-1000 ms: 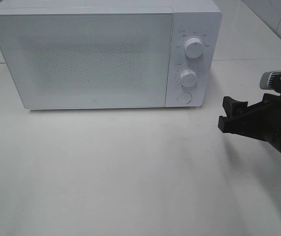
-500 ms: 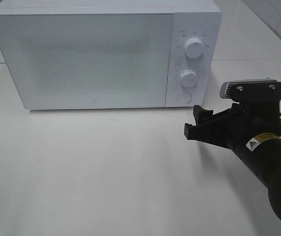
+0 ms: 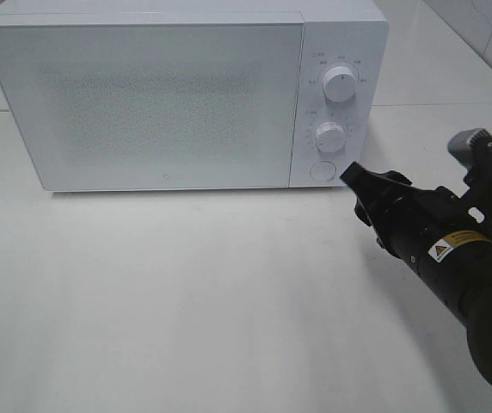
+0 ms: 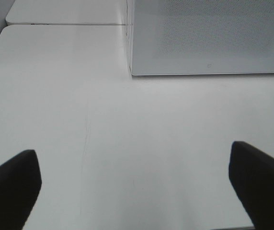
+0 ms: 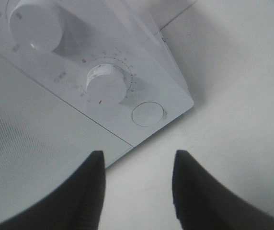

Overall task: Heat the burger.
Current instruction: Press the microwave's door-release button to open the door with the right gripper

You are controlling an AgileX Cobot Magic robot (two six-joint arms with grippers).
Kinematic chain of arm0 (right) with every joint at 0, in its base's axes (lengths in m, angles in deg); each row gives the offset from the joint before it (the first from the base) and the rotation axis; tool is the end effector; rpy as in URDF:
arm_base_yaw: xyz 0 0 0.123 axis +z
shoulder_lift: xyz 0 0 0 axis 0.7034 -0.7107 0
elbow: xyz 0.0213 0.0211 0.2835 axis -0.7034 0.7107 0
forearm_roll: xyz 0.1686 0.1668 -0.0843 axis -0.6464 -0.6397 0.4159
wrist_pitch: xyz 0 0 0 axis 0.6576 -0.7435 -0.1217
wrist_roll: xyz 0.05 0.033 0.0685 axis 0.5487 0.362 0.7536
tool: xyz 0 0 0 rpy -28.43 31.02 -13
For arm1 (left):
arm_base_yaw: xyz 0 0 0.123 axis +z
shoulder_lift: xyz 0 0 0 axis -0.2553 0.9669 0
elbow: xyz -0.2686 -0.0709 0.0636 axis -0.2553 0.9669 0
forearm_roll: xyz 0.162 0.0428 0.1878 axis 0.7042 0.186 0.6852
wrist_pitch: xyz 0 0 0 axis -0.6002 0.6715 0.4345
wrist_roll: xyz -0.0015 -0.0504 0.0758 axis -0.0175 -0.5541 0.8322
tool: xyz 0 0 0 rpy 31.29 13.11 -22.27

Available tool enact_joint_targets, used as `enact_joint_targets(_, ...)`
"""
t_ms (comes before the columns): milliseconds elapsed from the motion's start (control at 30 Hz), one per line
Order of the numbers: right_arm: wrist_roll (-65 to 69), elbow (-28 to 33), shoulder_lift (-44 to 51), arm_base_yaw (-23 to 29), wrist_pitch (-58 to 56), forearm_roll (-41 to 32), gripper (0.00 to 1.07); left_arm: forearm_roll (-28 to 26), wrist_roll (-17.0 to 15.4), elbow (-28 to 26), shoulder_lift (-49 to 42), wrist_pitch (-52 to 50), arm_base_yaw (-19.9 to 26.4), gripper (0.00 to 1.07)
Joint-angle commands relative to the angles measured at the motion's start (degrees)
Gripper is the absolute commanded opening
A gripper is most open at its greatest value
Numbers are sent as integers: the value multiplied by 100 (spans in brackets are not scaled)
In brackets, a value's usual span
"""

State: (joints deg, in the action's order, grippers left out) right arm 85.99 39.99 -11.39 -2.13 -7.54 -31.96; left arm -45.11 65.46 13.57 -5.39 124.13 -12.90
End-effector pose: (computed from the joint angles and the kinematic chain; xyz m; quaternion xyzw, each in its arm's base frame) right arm 0.2118 0.1222 0.1376 0.2685 0.7311 0.2740 0.5642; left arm -0.0084 -0.0120 0.2828 0.0115 0.8462 -0.0516 0.5302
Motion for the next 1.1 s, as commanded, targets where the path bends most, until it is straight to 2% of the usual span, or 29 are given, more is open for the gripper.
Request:
enact_joint_targets(33,1702,-34,23,17,-23,6,27,-17,0,29,-97,-23,23,100)
enact_joint_targets(67,1702,-34,23,17,-23,6,27,-17,0,29,-97,-23,23,100)
enact_joint_targets(133,2842,-34,23,17,-74,34,16,-17,0,29,-97,-23,23,100)
enact_joint_targets(233,3071,-34,23,17,-80,34,13,-17,0,29,-97,-23,23,100)
enact_joint_targets(300,3644,-34,23,17,-126,34,2,-17,0,29,-97,-23,23,100)
enact_joint_targets(667,3730,-350,-6,6,-378,-183,0,-17,0,29,-97,-23,23,100)
enact_joint_targets(1033,4091,-1037,-877,-86,-527,-172,0,-17,0,29,-97,-23,23,100)
enact_joint_targets(1100,4085,-1261,-1031,-235,-579,-132,0,-17,0,29,-97,-23,23,100)
